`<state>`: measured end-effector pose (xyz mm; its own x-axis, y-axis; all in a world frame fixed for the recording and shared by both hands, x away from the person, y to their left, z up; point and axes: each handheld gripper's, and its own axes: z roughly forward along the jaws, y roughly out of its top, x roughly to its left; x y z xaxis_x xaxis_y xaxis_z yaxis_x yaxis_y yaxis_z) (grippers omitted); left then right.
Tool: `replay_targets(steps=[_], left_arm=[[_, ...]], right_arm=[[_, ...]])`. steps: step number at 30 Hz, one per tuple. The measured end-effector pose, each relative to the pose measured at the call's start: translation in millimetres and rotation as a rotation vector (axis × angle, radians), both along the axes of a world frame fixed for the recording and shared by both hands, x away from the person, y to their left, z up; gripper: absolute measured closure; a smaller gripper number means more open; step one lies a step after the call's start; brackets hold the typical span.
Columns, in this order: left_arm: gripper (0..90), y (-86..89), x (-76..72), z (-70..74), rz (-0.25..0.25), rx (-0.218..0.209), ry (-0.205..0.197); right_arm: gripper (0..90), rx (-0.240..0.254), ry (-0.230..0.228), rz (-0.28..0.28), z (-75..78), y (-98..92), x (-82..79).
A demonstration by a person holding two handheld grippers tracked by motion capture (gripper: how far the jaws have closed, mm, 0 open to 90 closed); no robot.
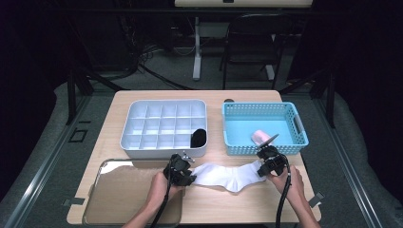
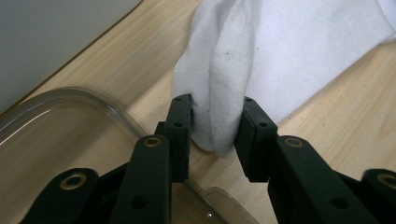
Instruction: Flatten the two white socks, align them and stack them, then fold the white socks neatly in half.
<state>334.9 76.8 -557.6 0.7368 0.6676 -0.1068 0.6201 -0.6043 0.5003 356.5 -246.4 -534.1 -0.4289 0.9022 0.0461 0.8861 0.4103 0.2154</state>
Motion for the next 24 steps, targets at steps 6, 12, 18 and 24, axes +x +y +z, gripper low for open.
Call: replay_targets(steps=[6,12,18,24], left_arm=[[71.5,-0.3,0.4,-0.6,-0.005,0.001,-0.002],[74.3,0.5,1.2,-1.2,-0.007,-0.006,-0.003],[78.1,1.1,1.6,-1.6,-0.01,-0.012,-0.004],[80.1,0.8,1.4,-1.8,-0.013,-0.016,-0.001]], right_arm=[[78.7,0.025,-0.028,-0.015,2.3,1.0,-2.1],[78.7,0.028,-0.003,0.004,6.5,-2.2,-1.6],[78.7,0.051,-0.009,0.01,13.5,-2.8,-2.2],[78.8,0.104,-0.026,0.011,23.7,-3.6,-4.7]])
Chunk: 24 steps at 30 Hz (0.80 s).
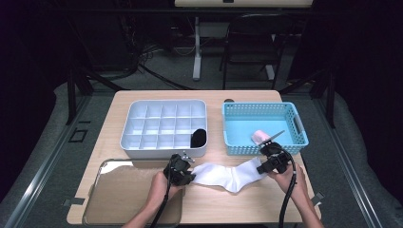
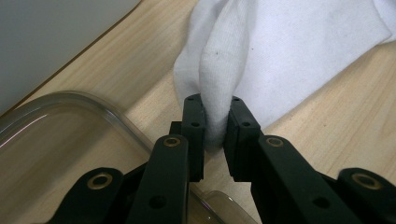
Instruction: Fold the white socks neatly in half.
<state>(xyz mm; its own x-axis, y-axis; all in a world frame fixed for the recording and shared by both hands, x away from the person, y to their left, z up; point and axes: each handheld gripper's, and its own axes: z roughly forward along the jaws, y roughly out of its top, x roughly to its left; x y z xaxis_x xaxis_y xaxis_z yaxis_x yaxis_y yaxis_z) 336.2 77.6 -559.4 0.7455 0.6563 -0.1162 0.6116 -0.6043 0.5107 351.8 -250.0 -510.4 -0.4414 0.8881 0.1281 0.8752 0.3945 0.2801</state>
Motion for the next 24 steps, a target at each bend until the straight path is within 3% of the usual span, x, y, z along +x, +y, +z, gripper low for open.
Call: replay_targets(steps=[6,8,10,11,24], left_arm=[[81.0,0.2,-0.1,-0.4,0.002,-0.008,0.002],[81.0,-0.1,-0.1,-1.0,0.008,-0.014,0.0],[81.1,-0.5,-0.1,-1.1,0.004,-0.017,0.001],[81.1,-0.9,-0.1,-0.9,0.001,-0.016,0.003],[81.1,-2.3,-0.8,-2.1,-0.001,-0.044,0.02]], right_arm=[[78.7,0.069,0.001,0.032,7.5,-0.8,-1.9],[78.7,0.094,-0.02,0.016,8.7,2.3,-3.9],[78.7,0.109,-0.016,0.048,12.7,3.4,-4.1],[78.7,0.13,-0.025,0.031,13.2,5.6,-5.7],[78.7,0.235,-0.06,0.102,28.4,21.1,-13.1]])
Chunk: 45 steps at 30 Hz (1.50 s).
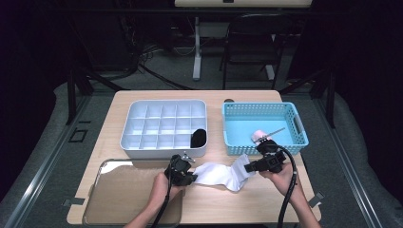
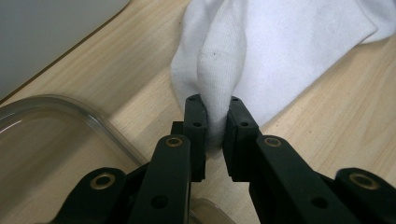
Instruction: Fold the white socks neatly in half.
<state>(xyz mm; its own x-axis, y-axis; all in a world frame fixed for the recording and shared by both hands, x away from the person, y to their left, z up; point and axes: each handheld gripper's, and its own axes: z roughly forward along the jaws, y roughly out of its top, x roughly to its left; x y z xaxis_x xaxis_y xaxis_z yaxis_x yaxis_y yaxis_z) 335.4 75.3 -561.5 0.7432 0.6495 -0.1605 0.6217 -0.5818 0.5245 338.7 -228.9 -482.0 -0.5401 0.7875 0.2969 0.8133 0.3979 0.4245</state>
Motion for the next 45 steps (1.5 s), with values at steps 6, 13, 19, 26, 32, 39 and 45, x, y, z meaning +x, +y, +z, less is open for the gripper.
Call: replay_targets(steps=[6,13,19,26,32,39,45], left_arm=[[81.0,-3.3,-1.6,-0.2,-0.009,-0.005,0.001],[80.8,-8.7,-4.5,-1.0,-0.004,-0.006,-0.018],[80.7,-12.7,-6.6,-1.2,-0.006,-0.008,-0.022],[80.6,-12.5,-6.4,-1.6,-0.004,-0.02,-0.015],[80.5,-13.5,-6.5,-2.6,-0.003,-0.047,0.001],[79.8,-16.4,-7.9,-2.8,-0.003,-0.044,-0.008],[78.9,-17.0,-8.3,-2.7,-0.005,-0.046,-0.007]], right_arm=[[78.6,0.045,-0.01,0.028,4.7,9.8,-2.9],[78.4,0.074,-0.035,0.048,6.3,22.3,-4.1],[78.3,0.06,-0.041,0.07,3.6,36.5,-1.8],[78.2,0.066,-0.033,0.073,-4.5,48.2,1.6],[78.0,0.079,-0.04,0.082,-5.9,54.5,2.1],[77.9,0.065,-0.038,0.086,-13.0,68.6,3.7],[77.5,0.035,-0.041,0.084,-21.7,81.4,5.5]])
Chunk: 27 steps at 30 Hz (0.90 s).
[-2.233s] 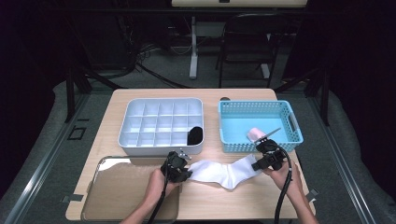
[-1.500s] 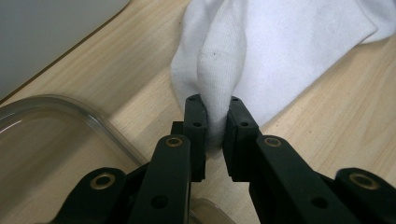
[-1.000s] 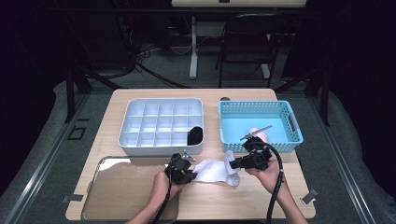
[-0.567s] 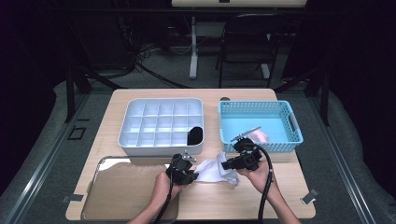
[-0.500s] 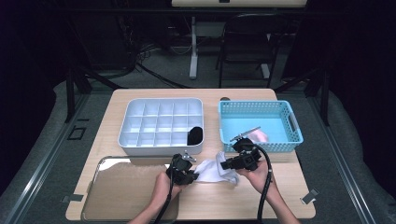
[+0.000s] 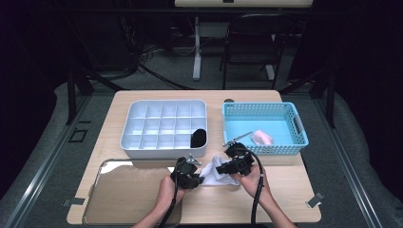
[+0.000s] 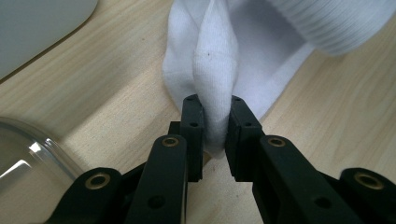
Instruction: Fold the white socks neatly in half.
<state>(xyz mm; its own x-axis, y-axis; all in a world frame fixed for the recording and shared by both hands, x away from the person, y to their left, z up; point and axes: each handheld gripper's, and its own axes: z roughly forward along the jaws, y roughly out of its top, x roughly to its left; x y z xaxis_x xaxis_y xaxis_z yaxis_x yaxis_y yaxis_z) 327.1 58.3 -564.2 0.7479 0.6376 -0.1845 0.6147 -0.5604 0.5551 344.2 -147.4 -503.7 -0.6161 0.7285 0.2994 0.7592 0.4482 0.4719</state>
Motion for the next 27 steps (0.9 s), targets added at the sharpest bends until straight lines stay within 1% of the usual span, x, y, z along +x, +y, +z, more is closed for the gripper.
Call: replay_targets(steps=[1,2,3,4,5,7,8,10,11,13,14,16,17,18,19,21,22,23,25,26,27], left_arm=[[78.7,-0.3,-0.2,0.1,0.001,0.0,-0.001],[78.8,-0.5,-0.4,0.3,0.0,-0.002,-0.002],[79.0,-0.8,-0.8,0.6,0.001,-0.004,-0.005],[79.0,-1.1,-0.9,0.9,-0.001,-0.003,-0.007],[78.8,-1.1,-0.9,1.1,-0.002,-0.002,-0.007],[78.1,-1.1,-0.7,1.0,-0.004,-0.001,-0.006],[77.9,-1.2,-0.8,0.9,0.001,-0.004,-0.005],[77.7,-1.3,-0.6,0.9,-0.001,-0.002,-0.006],[77.6,-1.5,-0.7,0.9,-0.001,-0.002,-0.005],[77.3,-1.8,-0.6,0.5,0.0,-0.001,-0.007],[77.0,-1.8,-0.5,0.5,-0.002,0.0,-0.005],[75.6,-1.8,-0.7,0.5,-0.004,0.002,-0.008],[75.1,-2.0,-1.1,1.0,-0.005,0.01,-0.012],[73.6,-1.9,-1.4,2.0,-0.002,0.017,-0.022],[69.7,-1.7,-1.6,2.7,0.001,0.02,-0.024],[67.1,0.1,-1.1,5.1,0.003,0.018,-0.023],[65.0,1.1,-1.1,6.5,0.012,0.016,-0.024],[60.8,2.4,-0.7,8.3,0.018,0.016,-0.024],[55.3,5.1,-0.7,11.2,0.028,0.014,-0.03],[52.4,6.4,-0.6,12.0,0.032,0.016,-0.03],[50.1,7.8,-0.4,12.4,0.035,0.015,-0.025]], right_arm=[[77.4,-0.015,0.004,0.011,-1.1,0.9,1.0],[77.4,-0.016,-0.001,0.008,-3.9,2.6,1.3],[77.4,-0.043,0.0,0.012,-4.4,4.1,1.0],[77.4,-0.052,-0.002,0.016,-6.2,4.9,0.6],[77.4,-0.042,-0.002,0.005,-7.7,5.8,0.2],[77.3,-0.055,-0.003,0.009,-8.3,5.6,0.7],[77.3,-0.033,-0.008,-0.01,-10.8,7.7,-0.2],[77.2,-0.053,-0.004,0.005,-12.6,9.5,0.3],[77.1,-0.046,-0.005,0.001,-14.6,11.4,0.1],[77.0,-0.058,0.0,0.0,-18.0,13.2,0.5],[77.0,-0.049,-0.001,-0.008,-20.7,15.0,0.9],[77.1,-0.062,0.002,-0.013,-23.3,17.0,0.6],[77.1,-0.076,0.005,-0.004,-24.4,17.4,0.6],[77.1,-0.063,0.001,-0.028,-26.2,19.8,-0.7],[76.7,-0.066,0.0,-0.025,-26.7,19.9,-0.4],[75.6,-0.075,0.011,-0.009,-26.2,19.6,0.4],[74.5,-0.072,0.01,-0.005,-25.8,18.9,0.8],[73.8,-0.083,0.011,0.008,-24.9,17.6,1.1],[72.3,-0.041,0.008,-0.013,-23.9,17.8,0.0],[72.0,-0.04,0.008,-0.011,-23.2,17.4,0.0],[71.8,-0.017,0.0,-0.029,-22.9,18.2,-0.9]])
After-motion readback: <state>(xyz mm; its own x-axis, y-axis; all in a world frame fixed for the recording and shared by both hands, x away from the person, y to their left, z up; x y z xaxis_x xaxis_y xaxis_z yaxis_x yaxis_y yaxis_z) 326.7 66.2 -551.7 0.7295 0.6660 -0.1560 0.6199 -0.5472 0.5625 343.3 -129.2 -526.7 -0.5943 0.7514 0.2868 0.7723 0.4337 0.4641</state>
